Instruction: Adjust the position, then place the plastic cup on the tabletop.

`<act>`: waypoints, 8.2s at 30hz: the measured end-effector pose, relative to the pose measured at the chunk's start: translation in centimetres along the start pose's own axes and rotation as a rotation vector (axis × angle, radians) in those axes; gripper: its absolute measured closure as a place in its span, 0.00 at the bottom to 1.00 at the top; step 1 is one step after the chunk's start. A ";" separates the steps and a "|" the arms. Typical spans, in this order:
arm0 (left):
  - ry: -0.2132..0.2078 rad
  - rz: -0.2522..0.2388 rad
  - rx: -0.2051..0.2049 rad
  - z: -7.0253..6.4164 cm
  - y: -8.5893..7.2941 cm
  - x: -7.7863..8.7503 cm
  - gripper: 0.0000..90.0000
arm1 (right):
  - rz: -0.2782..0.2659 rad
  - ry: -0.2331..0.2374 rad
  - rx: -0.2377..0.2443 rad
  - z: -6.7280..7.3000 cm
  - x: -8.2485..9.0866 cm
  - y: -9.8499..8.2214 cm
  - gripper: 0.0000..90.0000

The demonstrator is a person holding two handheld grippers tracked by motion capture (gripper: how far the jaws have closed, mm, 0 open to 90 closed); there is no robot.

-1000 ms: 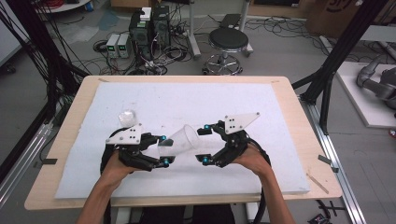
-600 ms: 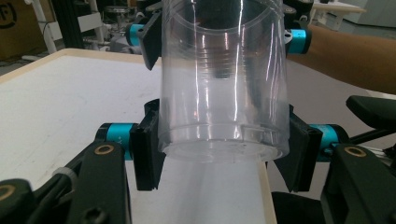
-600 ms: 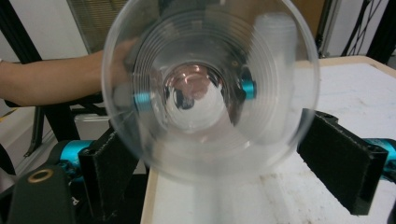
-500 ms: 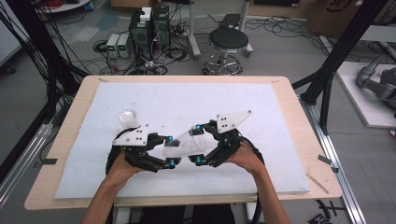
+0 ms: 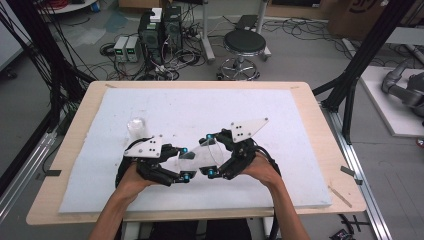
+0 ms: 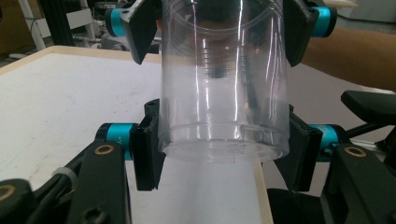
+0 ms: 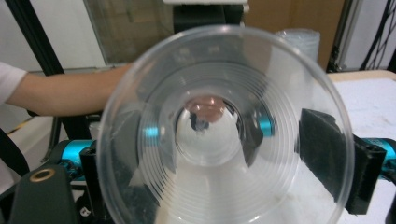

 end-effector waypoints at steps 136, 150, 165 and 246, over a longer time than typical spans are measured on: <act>0.577 0.043 0.297 4.6 -13.4 11.7 0.05 | 0.683 -0.453 -0.206 -7.5 1.2 -5.3 0.36; 0.596 0.033 0.306 5.0 -13.7 11.7 0.05 | 0.747 -0.473 -0.211 -8.9 -0.7 -7.1 0.35; 0.605 0.026 0.309 5.4 -14.0 11.6 0.05 | 0.756 -0.476 -0.212 -9.6 -2.3 -8.3 0.35; 0.674 -0.025 0.292 6.1 -13.6 11.9 0.05 | 0.069 -1.025 -0.407 -5.3 11.4 -16.6 0.16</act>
Point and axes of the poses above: each handheld gripper's, and its own axes: x roughly backward along the jaws, y roughly out of its top, z roughly to its left, the point moved 9 cm from there along -x, roughly forward along the jaws, and after that the axes turned 11 degrees about z, right-handed, at the moved point
